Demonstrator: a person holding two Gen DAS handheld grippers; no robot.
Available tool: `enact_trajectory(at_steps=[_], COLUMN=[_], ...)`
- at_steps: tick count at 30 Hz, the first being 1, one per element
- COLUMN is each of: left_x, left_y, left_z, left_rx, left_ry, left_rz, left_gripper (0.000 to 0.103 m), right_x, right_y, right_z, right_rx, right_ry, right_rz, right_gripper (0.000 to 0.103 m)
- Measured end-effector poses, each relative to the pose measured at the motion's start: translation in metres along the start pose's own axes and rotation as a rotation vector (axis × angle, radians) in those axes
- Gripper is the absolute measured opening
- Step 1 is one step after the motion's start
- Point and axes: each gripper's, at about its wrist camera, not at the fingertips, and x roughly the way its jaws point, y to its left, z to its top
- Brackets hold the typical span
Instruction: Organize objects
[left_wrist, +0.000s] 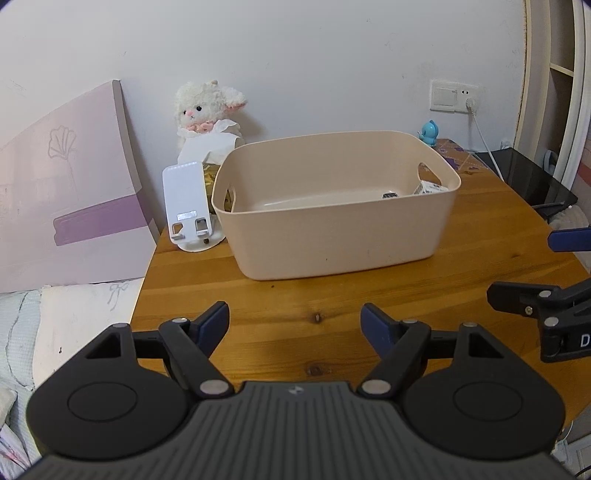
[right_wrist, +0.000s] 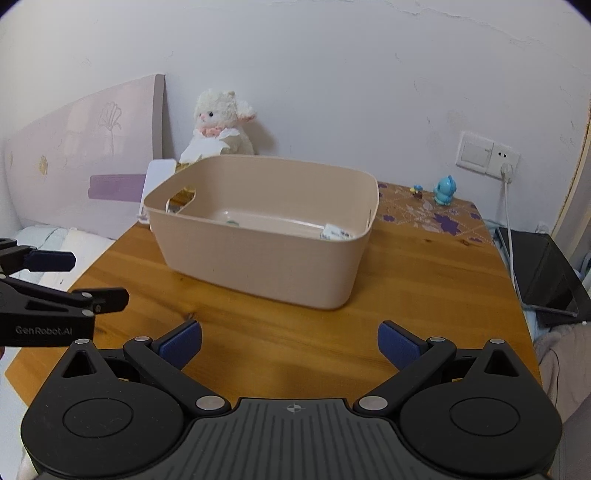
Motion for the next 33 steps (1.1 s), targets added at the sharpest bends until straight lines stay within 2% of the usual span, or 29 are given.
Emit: enact_trajectory(at_steps=[16,30,33], left_x=[-0.019,-0.029,-0.03], left_y=[-0.001,-0.006,-0.005], left_z=[-0.026,-0.036,-0.036], left_rx=[-0.027,-0.019,-0.019], left_ry=[0.004,0.002,-0.001], left_rz=[0.002,-0.009,-0.008], left_gripper=[0.079,0.079,0.085], right_x=[-0.023,-0.043,-0.044], right_y=[-0.003,0.006,0.008], right_z=[-0.027,-0.031,-0.031], right_rx=[0.007,-0.028,-0.034], right_ry=[0.025,0.002,-0.003], right_rz=[0.0,0.009,0.012], right_gripper=[0.103,0.103,0.103])
